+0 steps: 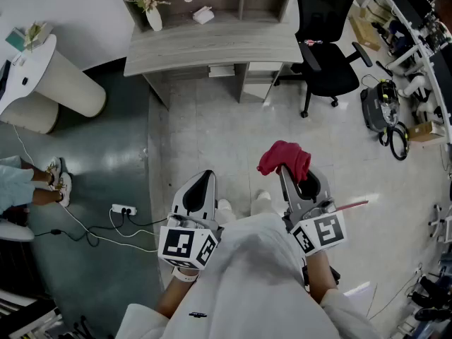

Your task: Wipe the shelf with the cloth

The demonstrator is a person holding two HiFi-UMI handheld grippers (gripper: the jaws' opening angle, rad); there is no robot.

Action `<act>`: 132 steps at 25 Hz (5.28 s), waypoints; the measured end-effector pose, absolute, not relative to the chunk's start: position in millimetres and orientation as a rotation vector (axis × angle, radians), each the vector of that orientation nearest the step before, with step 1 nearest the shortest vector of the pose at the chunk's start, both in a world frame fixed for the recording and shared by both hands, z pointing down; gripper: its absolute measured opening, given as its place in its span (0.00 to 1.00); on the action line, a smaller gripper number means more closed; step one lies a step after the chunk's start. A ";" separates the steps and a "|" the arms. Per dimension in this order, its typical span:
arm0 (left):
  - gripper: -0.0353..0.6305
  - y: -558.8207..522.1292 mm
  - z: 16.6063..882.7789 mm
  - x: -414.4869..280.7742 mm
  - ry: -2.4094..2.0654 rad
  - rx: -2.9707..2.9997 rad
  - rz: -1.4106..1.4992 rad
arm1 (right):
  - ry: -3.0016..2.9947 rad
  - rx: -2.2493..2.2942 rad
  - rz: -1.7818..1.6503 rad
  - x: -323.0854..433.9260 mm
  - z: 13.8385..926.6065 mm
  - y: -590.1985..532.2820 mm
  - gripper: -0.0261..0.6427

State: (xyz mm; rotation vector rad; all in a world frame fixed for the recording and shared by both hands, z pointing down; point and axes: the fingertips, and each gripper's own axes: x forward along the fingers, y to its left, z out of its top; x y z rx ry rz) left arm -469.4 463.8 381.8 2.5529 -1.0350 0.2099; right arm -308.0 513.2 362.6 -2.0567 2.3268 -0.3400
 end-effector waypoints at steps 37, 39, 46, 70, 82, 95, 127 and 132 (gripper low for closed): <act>0.06 554.3 397.9 -192.2 -0.901 2.595 0.429 | 2.158 -1.926 -0.465 -56.0 399.3 602.9 0.20; 0.06 559.1 397.0 -187.5 -0.912 2.601 0.461 | 2.157 -1.893 -0.487 -56.0 399.8 606.2 0.20; 0.06 557.1 386.7 -153.6 -0.904 2.660 0.497 | 2.037 -1.804 -0.506 -32.8 387.6 610.1 0.20; 0.06 445.9 394.6 -169.4 -0.959 2.557 0.326 | 2.223 -1.785 -0.445 -52.4 381.4 497.8 0.20; 0.06 285.8 369.3 -201.8 -0.974 2.562 0.214 | 2.210 -1.840 -0.423 -60.4 352.9 337.6 0.20; 0.06 172.7 376.1 -219.5 -0.913 2.517 0.137 | 2.285 -1.872 -0.426 -90.5 355.8 212.8 0.20; 0.06 -93.2 381.8 -60.6 -1.126 2.495 0.229 | 2.411 -1.550 -0.487 51.3 381.4 -89.2 0.20; 0.06 -110.2 375.5 -55.3 -1.183 2.482 0.239 | 2.452 -1.475 -0.476 52.5 376.5 -110.5 0.20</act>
